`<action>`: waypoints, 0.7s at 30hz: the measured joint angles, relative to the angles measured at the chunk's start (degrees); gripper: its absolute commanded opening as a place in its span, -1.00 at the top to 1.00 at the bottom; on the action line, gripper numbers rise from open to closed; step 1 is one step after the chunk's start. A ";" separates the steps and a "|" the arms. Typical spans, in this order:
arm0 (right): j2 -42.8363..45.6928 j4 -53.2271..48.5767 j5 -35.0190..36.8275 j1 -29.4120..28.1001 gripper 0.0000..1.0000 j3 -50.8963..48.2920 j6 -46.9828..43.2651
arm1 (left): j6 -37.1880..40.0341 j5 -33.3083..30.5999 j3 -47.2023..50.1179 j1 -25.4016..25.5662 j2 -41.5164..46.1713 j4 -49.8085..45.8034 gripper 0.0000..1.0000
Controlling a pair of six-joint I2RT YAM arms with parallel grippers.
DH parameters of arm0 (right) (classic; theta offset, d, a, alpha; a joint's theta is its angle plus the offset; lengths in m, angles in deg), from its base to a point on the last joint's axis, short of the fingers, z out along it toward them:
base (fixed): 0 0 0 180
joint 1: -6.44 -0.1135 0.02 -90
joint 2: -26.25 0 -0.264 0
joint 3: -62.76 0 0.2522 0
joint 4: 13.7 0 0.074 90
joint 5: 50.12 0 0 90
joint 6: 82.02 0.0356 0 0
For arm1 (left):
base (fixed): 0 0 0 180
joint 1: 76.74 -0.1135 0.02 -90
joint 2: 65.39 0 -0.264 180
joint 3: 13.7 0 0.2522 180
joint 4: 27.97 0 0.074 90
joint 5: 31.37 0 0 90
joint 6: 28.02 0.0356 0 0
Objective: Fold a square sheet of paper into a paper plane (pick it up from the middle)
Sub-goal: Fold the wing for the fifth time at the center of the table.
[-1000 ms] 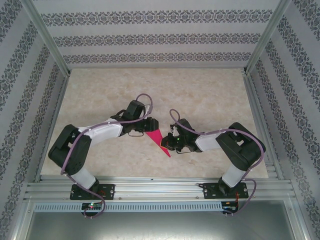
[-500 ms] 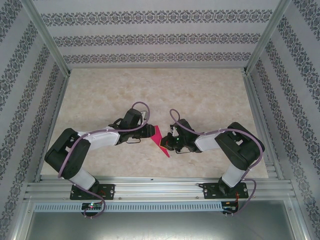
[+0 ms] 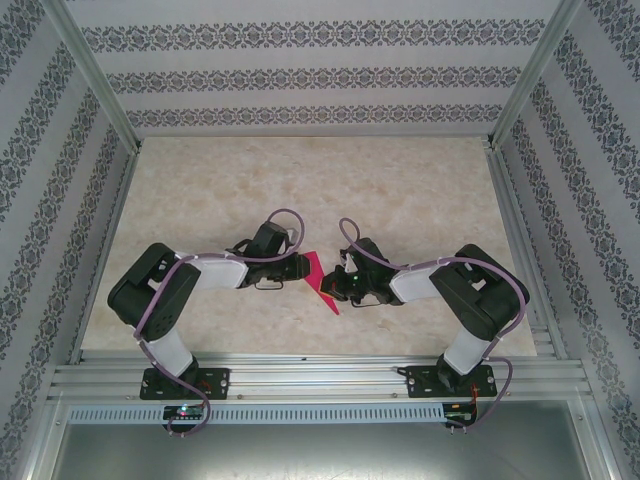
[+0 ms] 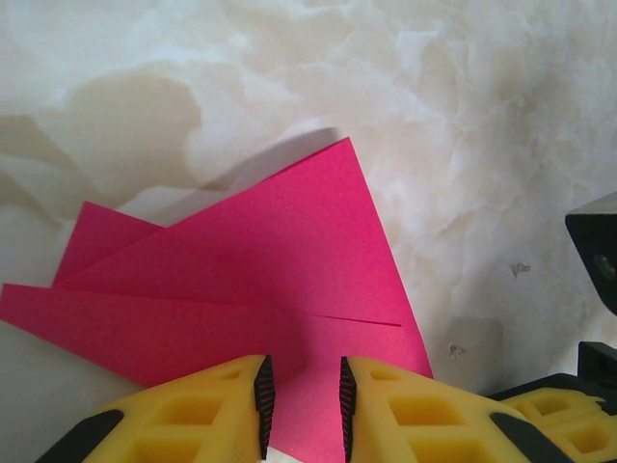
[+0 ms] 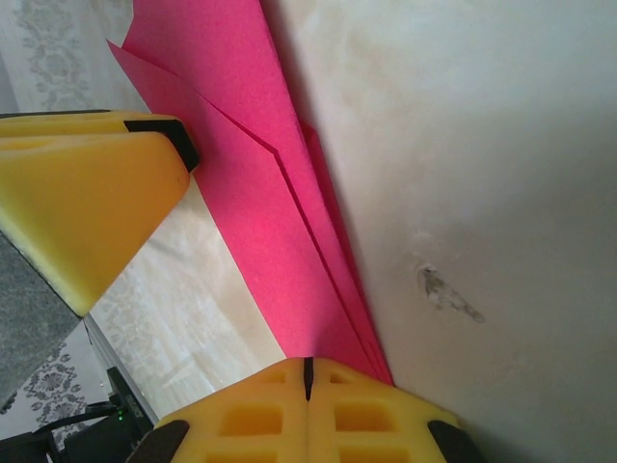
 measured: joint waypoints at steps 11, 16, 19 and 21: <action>0.04 -1.22 -0.07 0.00 1.00 0.52 -1.51 | 0.26 2.95 -2.51 -8.28 -1.60 -0.98 0.37; 0.04 -1.68 -0.07 0.00 1.00 0.76 -1.51 | 0.46 2.82 -2.95 -9.88 -1.44 -2.10 0.32; 0.04 -1.81 -0.09 0.00 1.00 0.87 -1.49 | 0.46 3.39 -2.95 -9.88 0.11 -3.39 0.30; 0.04 -1.79 -0.09 0.00 1.00 0.87 -1.46 | 0.46 3.76 -2.95 -9.88 2.38 -4.04 0.30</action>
